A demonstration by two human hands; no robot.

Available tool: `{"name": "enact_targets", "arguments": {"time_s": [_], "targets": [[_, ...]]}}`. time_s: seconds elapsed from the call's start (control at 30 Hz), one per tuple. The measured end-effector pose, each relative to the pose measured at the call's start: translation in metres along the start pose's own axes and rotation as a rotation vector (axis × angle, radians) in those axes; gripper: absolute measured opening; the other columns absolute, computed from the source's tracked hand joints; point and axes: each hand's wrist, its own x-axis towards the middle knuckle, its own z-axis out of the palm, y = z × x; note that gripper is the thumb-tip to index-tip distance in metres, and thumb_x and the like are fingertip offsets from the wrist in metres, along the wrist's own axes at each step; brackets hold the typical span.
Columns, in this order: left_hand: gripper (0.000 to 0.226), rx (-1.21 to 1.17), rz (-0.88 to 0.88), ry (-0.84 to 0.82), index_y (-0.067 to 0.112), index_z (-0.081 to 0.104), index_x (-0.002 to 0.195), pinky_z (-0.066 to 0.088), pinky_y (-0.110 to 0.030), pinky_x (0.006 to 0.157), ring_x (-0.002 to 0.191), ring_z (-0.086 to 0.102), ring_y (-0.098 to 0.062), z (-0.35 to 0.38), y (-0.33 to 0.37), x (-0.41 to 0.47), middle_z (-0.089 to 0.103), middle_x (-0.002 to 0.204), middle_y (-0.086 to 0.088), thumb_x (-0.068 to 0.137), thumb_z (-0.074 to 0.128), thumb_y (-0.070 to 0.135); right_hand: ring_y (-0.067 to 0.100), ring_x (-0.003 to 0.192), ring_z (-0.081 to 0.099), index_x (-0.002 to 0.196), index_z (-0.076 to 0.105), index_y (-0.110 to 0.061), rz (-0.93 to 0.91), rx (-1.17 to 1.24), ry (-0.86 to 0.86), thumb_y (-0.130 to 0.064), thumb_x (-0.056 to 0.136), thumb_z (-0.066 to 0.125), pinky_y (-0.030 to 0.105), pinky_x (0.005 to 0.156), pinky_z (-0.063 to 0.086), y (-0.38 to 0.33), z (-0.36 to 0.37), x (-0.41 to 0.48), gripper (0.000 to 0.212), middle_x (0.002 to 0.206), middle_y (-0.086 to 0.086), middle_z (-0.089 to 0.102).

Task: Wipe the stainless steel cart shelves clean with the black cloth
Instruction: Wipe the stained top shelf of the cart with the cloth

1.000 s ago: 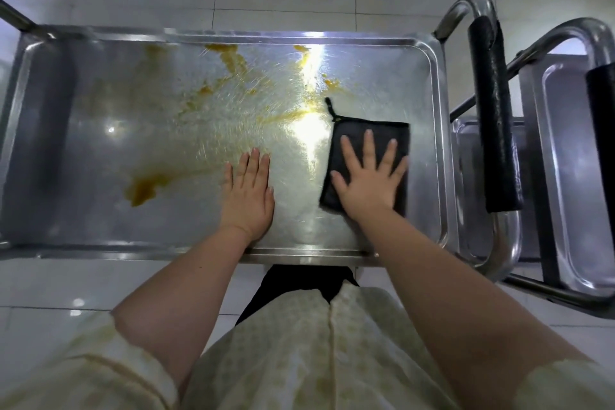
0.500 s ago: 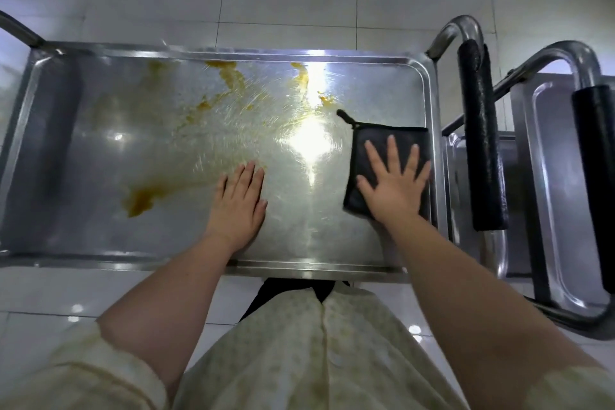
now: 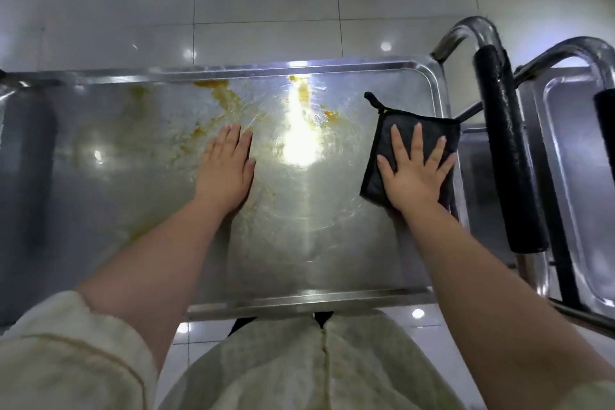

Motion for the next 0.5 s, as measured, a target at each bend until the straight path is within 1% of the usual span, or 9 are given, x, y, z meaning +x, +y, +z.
{"name": "enact_targets", "arguments": {"time_s": [0.07, 0.1, 0.13, 0.2, 0.27, 0.3, 0.37, 0.43, 0.5], "targets": [[0.056, 0.026, 0.037, -0.020, 0.011, 0.019, 0.154, 0.005, -0.042, 0.120, 0.149, 0.010, -0.028, 0.001, -0.005, 0.003, 0.016, 0.161, -0.013, 0.103, 0.031, 0.031, 0.043, 0.145, -0.019, 0.150, -0.015, -0.047, 0.094, 0.039, 0.008, -0.068, 0.093, 0.008, 0.064, 0.112, -0.012, -0.031, -0.002, 0.008, 0.065, 0.161, -0.005, -0.022], [0.057, 0.035, 0.050, -0.025, 0.011, 0.016, 0.155, 0.004, -0.043, 0.121, 0.149, 0.009, -0.028, 0.002, -0.006, 0.003, 0.013, 0.162, -0.013, 0.103, 0.029, 0.031, 0.044, 0.144, -0.019, 0.150, -0.015, -0.046, 0.096, 0.050, 0.018, -0.067, 0.093, 0.009, 0.065, 0.112, -0.012, -0.053, -0.002, 0.009, 0.065, 0.161, -0.003, -0.022], [0.057, 0.039, 0.060, -0.028, 0.011, 0.014, 0.155, 0.003, -0.044, 0.121, 0.149, 0.008, -0.028, 0.003, -0.006, 0.002, 0.012, 0.162, -0.013, 0.103, 0.028, 0.031, 0.045, 0.144, -0.019, 0.150, -0.015, -0.045, 0.054, 0.057, 0.026, -0.067, 0.094, 0.009, 0.065, 0.111, -0.013, -0.077, -0.002, 0.008, 0.065, 0.161, -0.002, -0.022], [0.058, 0.042, 0.070, -0.024, 0.011, 0.012, 0.155, 0.003, -0.046, 0.121, 0.150, 0.007, -0.027, 0.005, -0.007, 0.002, 0.009, 0.162, -0.013, 0.103, 0.026, 0.030, 0.045, 0.144, -0.020, 0.150, -0.014, -0.044, -0.119, 0.063, 0.038, -0.065, 0.095, 0.012, 0.065, 0.110, -0.017, -0.132, 0.000, -0.002, 0.065, 0.162, -0.001, -0.020], [0.060, 0.050, 0.078, -0.024, 0.007, 0.013, 0.154, 0.003, -0.044, 0.121, 0.150, 0.006, -0.027, 0.005, -0.010, 0.003, 0.009, 0.162, -0.014, 0.099, 0.024, 0.028, 0.045, 0.144, -0.018, 0.152, -0.007, -0.044, -0.310, 0.051, 0.039, -0.063, 0.096, 0.018, 0.065, 0.111, -0.017, -0.181, 0.006, -0.020, 0.064, 0.163, -0.001, -0.014], [0.063, 0.057, 0.082, -0.028, 0.005, 0.013, 0.154, 0.001, -0.043, 0.121, 0.150, 0.005, -0.027, 0.005, -0.011, 0.004, 0.008, 0.162, -0.014, 0.096, 0.025, 0.026, 0.044, 0.145, -0.016, 0.153, -0.002, -0.044, -0.373, 0.042, 0.039, -0.061, 0.096, 0.021, 0.065, 0.111, -0.014, -0.198, 0.008, -0.027, 0.063, 0.164, -0.001, -0.011], [0.067, 0.064, 0.081, -0.038, 0.001, 0.008, 0.153, -0.003, -0.040, 0.121, 0.150, 0.001, -0.026, 0.007, -0.014, 0.005, 0.004, 0.162, -0.014, 0.093, 0.031, 0.022, 0.042, 0.147, -0.013, 0.153, 0.004, -0.045, -0.418, 0.041, 0.042, -0.059, 0.097, 0.022, 0.064, 0.113, -0.011, -0.209, 0.010, -0.032, 0.061, 0.164, -0.003, -0.005], [0.064, 0.050, 0.071, -0.018, 0.004, 0.007, 0.154, -0.003, -0.039, 0.121, 0.150, 0.001, -0.025, 0.008, -0.012, 0.005, 0.004, 0.163, -0.013, 0.098, 0.030, 0.025, 0.039, 0.148, -0.010, 0.152, 0.006, -0.046, -0.418, 0.038, 0.053, -0.060, 0.097, 0.023, 0.061, 0.114, -0.010, -0.193, 0.007, -0.025, 0.060, 0.164, -0.006, -0.002], [0.061, 0.025, 0.064, -0.006, 0.008, 0.008, 0.155, -0.001, -0.040, 0.122, 0.150, 0.002, -0.024, 0.007, -0.010, 0.005, 0.006, 0.163, -0.011, 0.101, 0.027, 0.028, 0.038, 0.148, -0.009, 0.152, 0.005, -0.048, -0.343, 0.047, 0.067, -0.060, 0.097, 0.025, 0.058, 0.115, -0.010, -0.162, 0.003, -0.013, 0.059, 0.164, -0.007, -0.002]]}}
